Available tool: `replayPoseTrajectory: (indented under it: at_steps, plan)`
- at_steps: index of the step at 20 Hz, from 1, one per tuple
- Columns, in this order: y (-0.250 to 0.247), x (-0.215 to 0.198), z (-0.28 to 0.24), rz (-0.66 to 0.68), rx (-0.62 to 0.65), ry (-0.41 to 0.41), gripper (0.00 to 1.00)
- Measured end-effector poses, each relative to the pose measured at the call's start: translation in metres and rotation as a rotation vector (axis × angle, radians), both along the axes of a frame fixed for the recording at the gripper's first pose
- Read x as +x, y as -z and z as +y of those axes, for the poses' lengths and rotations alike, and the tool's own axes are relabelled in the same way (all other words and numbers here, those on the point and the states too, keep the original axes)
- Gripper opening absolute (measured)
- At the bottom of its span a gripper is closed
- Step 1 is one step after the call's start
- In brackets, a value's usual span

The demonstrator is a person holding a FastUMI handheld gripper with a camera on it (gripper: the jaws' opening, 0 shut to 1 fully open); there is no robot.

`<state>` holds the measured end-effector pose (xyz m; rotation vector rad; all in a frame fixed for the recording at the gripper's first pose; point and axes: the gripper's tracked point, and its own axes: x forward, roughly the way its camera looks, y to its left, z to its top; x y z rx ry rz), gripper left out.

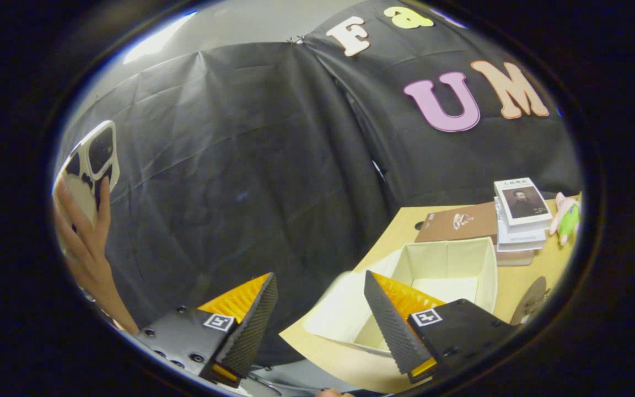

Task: Open the storage box then place both shoes into the box .Put the left shoe in first, then the right shoe, with the right side of both shoes facing outward in a uniform manner.

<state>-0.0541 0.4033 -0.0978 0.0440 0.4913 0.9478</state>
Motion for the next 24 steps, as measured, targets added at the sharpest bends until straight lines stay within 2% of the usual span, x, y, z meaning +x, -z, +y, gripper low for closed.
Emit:
replayPoseTrajectory:
  at_steps: [3,6,13,19,22,24]
  plan:
    - [-0.003,0.011,-0.019,-0.021,-0.007,0.048,1.00]
    - [-0.002,0.030,-0.054,-0.025,-0.028,0.138,1.00]
    - [0.020,0.084,-0.197,-0.059,-0.148,0.484,1.00]
    - [0.043,0.109,-0.313,-0.048,-0.249,0.732,1.00]
    - [0.070,0.120,-0.357,-0.025,-0.335,0.802,1.00]
    - [0.095,0.128,-0.376,0.017,-0.393,0.809,1.00]
